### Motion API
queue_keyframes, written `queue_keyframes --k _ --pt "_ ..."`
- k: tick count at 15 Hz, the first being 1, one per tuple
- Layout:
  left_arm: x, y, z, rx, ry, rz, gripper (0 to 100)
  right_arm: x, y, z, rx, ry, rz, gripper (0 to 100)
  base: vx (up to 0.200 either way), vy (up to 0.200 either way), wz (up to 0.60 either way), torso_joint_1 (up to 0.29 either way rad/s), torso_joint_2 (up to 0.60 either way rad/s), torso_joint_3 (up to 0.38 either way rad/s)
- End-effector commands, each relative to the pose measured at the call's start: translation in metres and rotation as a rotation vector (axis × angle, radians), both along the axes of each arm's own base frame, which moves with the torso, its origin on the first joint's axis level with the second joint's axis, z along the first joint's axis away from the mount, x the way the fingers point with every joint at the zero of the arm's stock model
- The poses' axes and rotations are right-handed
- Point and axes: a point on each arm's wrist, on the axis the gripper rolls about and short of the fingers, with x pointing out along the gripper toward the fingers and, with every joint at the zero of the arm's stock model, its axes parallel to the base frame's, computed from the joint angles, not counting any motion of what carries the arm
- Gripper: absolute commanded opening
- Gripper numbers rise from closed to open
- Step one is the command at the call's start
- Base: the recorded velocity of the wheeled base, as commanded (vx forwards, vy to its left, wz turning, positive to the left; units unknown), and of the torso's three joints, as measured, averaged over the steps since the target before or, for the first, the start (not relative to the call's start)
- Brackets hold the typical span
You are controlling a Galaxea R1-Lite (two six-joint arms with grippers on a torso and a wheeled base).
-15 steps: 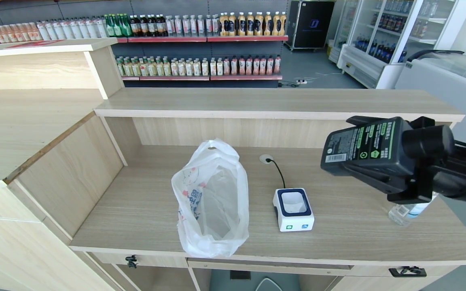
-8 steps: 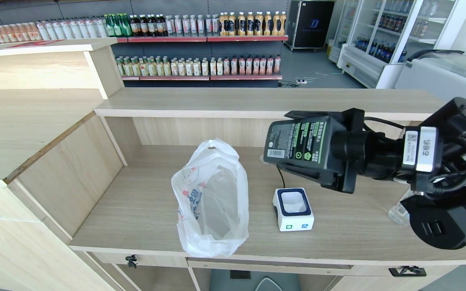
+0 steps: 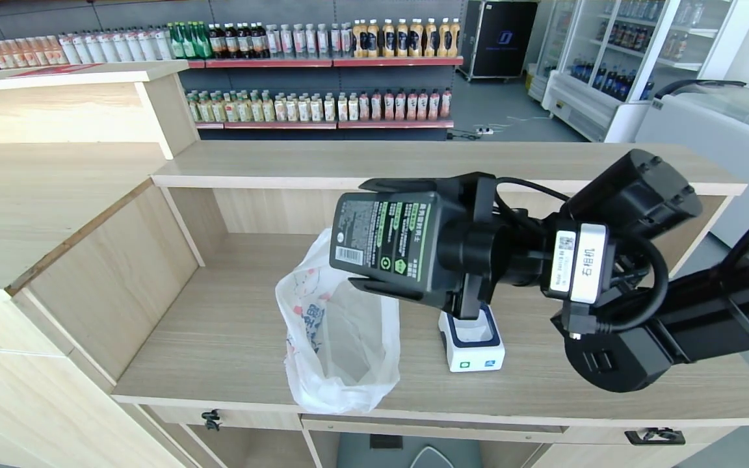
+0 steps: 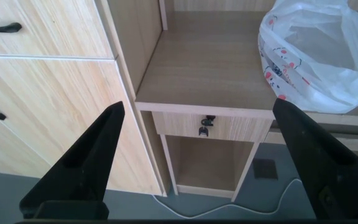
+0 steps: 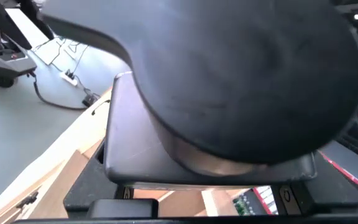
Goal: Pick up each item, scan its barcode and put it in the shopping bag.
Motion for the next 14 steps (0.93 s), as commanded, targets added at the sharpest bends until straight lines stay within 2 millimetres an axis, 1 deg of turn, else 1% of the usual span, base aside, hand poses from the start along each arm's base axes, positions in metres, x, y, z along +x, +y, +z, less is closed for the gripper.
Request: queue_keyframes --k 1,5,7,11,14 --pt "0.0 0.0 0.0 -0.001 0.0 0.001 100 -0.011 0.011 0.004 0.012 -0.023 0.039 0 0.0 0.0 0.0 0.0 0.0 0.0" --pt "0.0 0.0 0.0 0.001 0.0 0.001 100 -0.023 0.027 0.005 0.027 -0.044 0.087 0 0.0 0.0 0.0 0.0 0.0 0.0" --pt "0.0 0.0 0.0 0.001 0.0 0.001 100 -0.028 0.032 0.013 0.049 -0.069 0.103 0 0.0 0.0 0.0 0.0 0.0 0.0" --pt "0.0 0.0 0.0 -0.001 -0.001 0.001 100 -0.033 0.032 0.026 0.082 -0.109 0.112 0 0.0 0.0 0.0 0.0 0.0 0.0" --pt "0.0 0.0 0.0 -0.001 -0.001 0.001 100 -0.038 0.032 0.029 0.094 -0.131 0.119 0 0.0 0.0 0.0 0.0 0.0 0.0"
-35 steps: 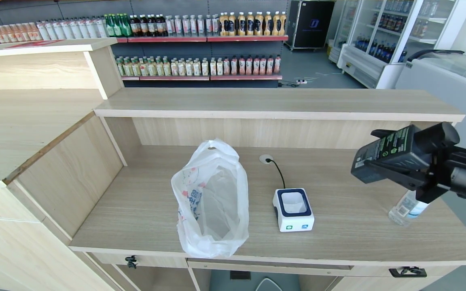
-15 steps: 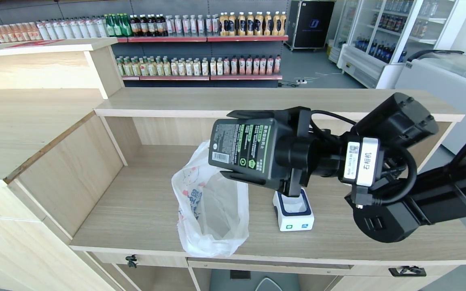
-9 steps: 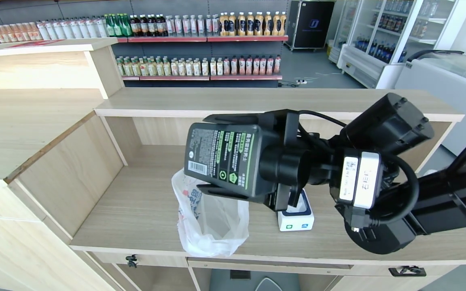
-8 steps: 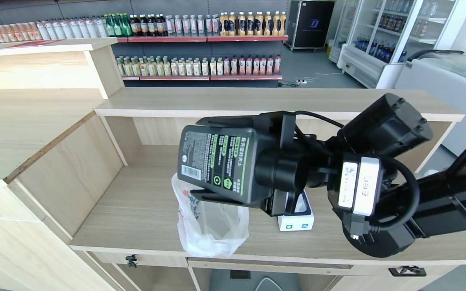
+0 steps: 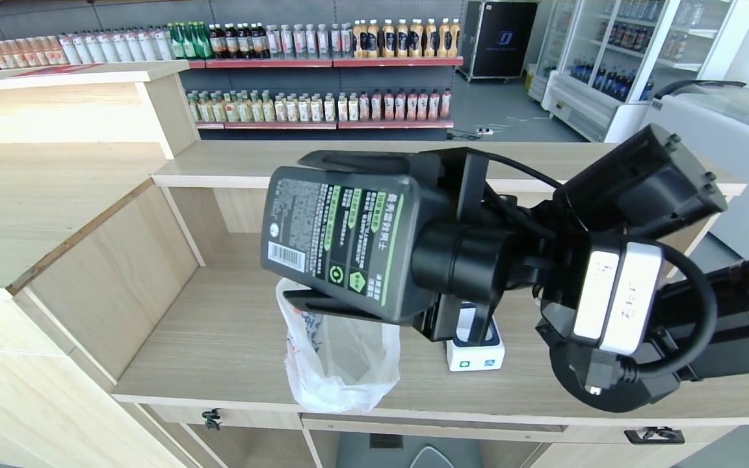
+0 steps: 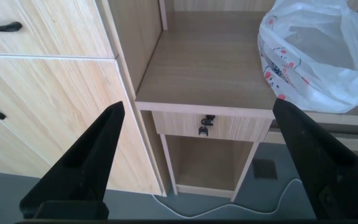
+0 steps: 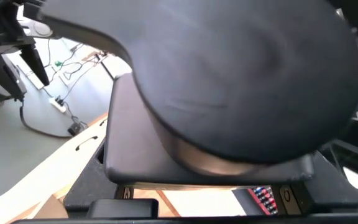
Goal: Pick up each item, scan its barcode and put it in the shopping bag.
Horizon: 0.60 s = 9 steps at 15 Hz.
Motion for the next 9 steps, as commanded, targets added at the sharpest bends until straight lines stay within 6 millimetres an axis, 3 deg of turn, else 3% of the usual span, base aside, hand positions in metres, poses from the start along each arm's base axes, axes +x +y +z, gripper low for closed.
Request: queue_keyframes --k 1,9 --pt "0.0 0.0 0.0 0.0 0.001 0.001 100 0.0 0.002 -0.002 -0.001 -0.002 0.003 0 0.0 0.0 0.0 0.0 0.0 0.0" --pt "0.0 0.0 0.0 0.0 0.001 0.001 100 0.018 0.033 -0.042 -0.048 0.02 0.012 0 0.0 0.0 0.0 0.0 0.0 0.0"
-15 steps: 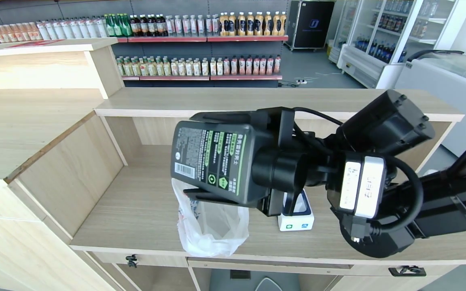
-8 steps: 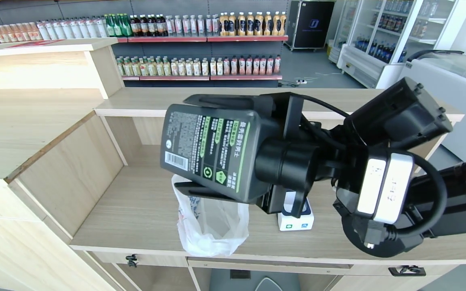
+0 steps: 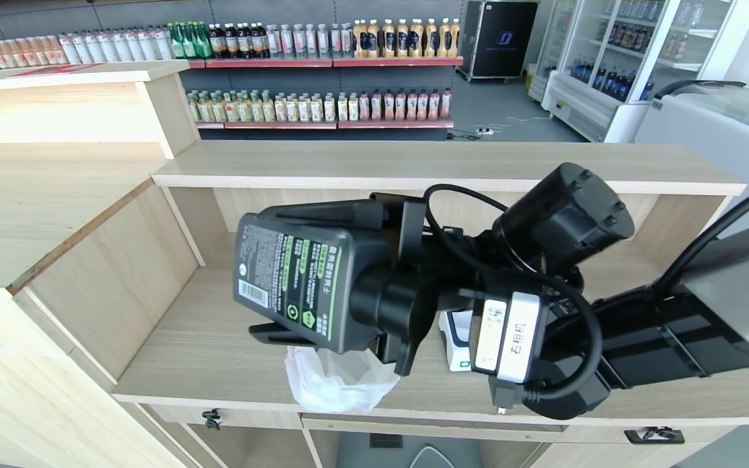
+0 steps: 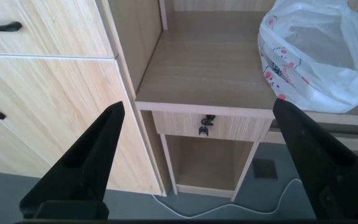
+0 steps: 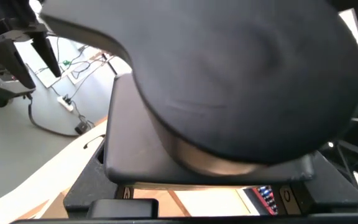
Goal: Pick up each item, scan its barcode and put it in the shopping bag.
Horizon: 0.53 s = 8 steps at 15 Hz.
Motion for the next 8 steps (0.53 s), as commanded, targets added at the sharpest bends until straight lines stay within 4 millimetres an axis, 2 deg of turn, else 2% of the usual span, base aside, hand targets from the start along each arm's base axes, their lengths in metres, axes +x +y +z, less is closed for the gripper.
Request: queue_keyframes --k 1,8 --pt "0.0 0.0 -0.0002 -0.001 0.001 0.001 100 0.0093 0.0047 -0.0143 -0.025 0.022 -0.009 0 0.0 0.0 0.0 0.0 0.0 0.0" --pt "0.0 0.0 -0.0002 0.001 0.001 0.001 100 0.0182 0.0045 -0.0159 -0.01 0.049 -0.066 0 0.0 0.0 0.0 0.0 0.0 0.0"
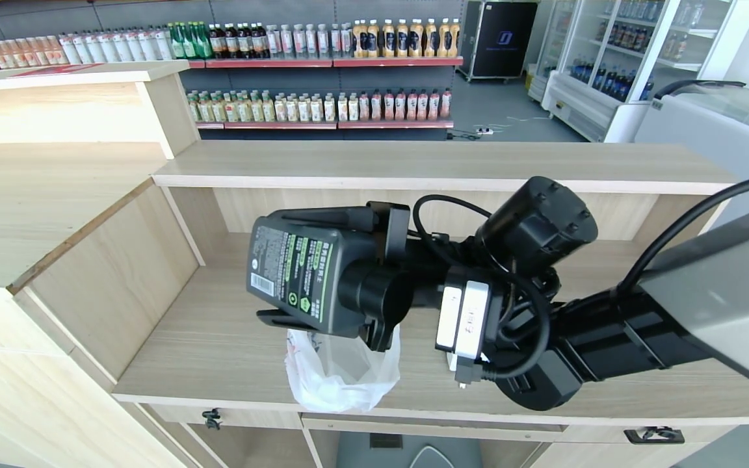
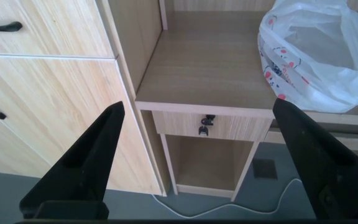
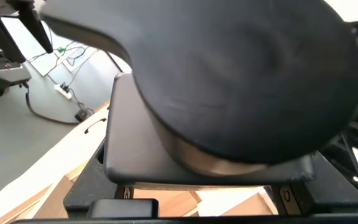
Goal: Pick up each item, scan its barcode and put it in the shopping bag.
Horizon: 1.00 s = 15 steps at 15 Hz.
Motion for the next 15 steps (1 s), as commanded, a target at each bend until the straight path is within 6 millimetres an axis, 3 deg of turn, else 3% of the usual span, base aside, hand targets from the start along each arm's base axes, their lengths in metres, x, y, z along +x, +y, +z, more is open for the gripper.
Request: queue_keyframes --k 1,13,15 --pt "0.0 0.0 0.0 0.001 -0.001 0.001 100 0.001 0.001 -0.001 -0.001 0.001 0.001 0 0.0 0.0 0.0 0.0 0.0 0.0" --pt "0.0 0.0 0.0 0.001 0.0 0.001 100 -0.005 0.015 -0.005 0.034 0.003 -0.037 0 0.0 0.0 0.0 0.0 0.0 0.0" --pt "0.0 0.0 0.0 -0.001 -0.001 0.001 100 -0.01 0.011 0.006 0.034 0.017 -0.05 0 0.0 0.0 0.0 0.0 0.0 0.0"
